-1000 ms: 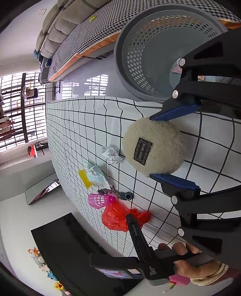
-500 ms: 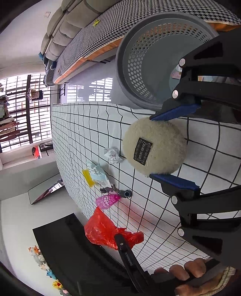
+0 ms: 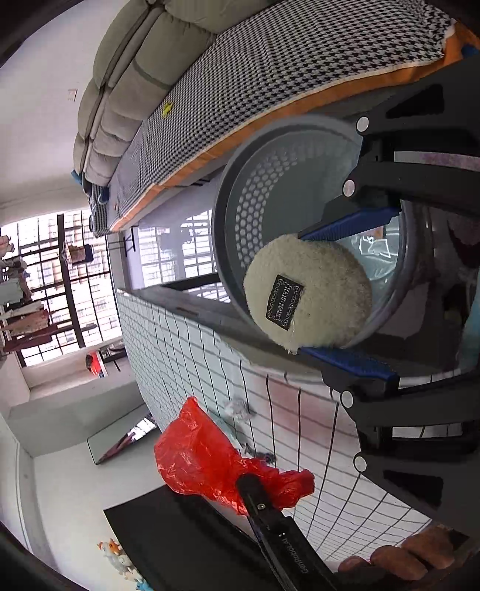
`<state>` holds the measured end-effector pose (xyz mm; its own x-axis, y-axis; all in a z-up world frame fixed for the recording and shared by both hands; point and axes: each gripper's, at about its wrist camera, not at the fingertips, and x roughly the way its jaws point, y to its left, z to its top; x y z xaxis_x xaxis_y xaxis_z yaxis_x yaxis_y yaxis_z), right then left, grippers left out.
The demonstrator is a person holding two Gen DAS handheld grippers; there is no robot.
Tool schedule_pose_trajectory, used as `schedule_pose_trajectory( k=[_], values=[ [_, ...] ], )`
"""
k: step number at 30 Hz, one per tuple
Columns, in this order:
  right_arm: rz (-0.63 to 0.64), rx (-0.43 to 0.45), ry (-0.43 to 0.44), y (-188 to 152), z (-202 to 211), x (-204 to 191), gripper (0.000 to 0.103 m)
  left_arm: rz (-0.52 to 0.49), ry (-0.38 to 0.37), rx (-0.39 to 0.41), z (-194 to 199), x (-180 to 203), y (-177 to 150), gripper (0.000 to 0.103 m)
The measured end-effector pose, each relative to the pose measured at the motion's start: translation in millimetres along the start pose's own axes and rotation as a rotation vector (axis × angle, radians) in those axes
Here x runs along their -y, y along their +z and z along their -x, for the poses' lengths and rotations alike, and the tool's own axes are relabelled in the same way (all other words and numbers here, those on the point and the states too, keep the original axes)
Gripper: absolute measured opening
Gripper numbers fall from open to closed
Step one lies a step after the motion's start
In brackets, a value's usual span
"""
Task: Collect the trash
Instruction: 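Lift the ball with the right tool while the left tool grasps the red plastic bag, then carry the ball and red bag over the basket and open both tools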
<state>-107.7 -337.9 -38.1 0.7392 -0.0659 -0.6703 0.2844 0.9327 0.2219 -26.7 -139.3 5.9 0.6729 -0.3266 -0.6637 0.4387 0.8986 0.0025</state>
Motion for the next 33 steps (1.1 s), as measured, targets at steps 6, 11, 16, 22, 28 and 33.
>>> schedule_pose_trajectory(
  k=[6, 11, 16, 22, 28, 33],
  values=[
    [-0.076, 0.0, -0.084, -6, 0, 48, 0.054, -0.088, -0.098, -0.061, -22, 51, -4, 0.033],
    [-0.113, -0.03, -0.094, -9, -17, 67, 0.054, -0.151, -0.148, -0.115, -46, 85, -10, 0.033],
    [-0.128, -0.055, -0.1, -9, -35, 79, 0.054, -0.19, -0.173, -0.171, -73, 101, -15, 0.033],
    [-0.136, -0.081, -0.099, -5, -52, 87, 0.054, -0.199, -0.184, -0.223, -98, 105, -18, 0.034],
    [-0.141, -0.093, -0.088, -4, -63, 87, 0.054, -0.204, -0.177, -0.265, -115, 107, -21, 0.034],
    [-0.147, -0.109, -0.093, -4, -70, 87, 0.054, -0.213, -0.159, -0.26, -117, 110, -21, 0.037]
  ],
)
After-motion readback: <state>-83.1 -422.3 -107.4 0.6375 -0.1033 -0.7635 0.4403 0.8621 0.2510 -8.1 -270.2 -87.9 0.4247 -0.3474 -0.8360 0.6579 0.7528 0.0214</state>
